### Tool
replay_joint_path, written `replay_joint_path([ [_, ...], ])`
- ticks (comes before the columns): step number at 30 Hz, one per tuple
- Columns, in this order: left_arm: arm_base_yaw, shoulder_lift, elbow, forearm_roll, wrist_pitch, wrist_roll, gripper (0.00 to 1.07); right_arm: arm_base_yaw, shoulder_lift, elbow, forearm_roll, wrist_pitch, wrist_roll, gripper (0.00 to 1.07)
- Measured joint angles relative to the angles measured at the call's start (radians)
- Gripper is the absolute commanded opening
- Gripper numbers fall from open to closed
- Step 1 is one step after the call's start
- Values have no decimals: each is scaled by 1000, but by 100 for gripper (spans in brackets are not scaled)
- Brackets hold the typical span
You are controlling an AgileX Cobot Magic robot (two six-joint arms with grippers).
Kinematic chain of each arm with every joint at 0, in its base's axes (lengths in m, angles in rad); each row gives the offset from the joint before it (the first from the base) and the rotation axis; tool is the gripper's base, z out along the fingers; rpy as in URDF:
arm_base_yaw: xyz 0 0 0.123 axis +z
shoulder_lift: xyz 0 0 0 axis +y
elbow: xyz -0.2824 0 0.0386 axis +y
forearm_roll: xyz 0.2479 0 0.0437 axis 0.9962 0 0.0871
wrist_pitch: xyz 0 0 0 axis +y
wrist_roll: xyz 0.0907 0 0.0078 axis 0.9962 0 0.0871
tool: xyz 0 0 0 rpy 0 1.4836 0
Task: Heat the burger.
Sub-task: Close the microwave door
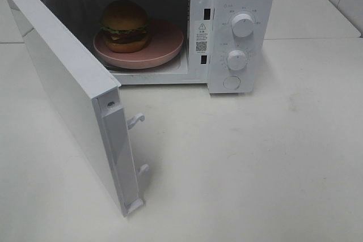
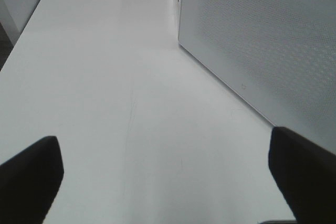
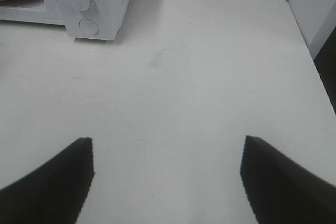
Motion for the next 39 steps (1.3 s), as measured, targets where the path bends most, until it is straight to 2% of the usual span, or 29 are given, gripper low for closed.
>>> replay_joint_path([
  [27,0,0,0,0,0,11,99,0,0,0,0,0,0,75],
  [29,0,0,0,8,0,12,99,0,0,0,0,0,0,75],
  [34,0,0,0,104,-1,15,99,0,0,0,0,0,0,75],
  [39,0,0,0,128,-5,15,99,0,0,0,0,0,0,75],
])
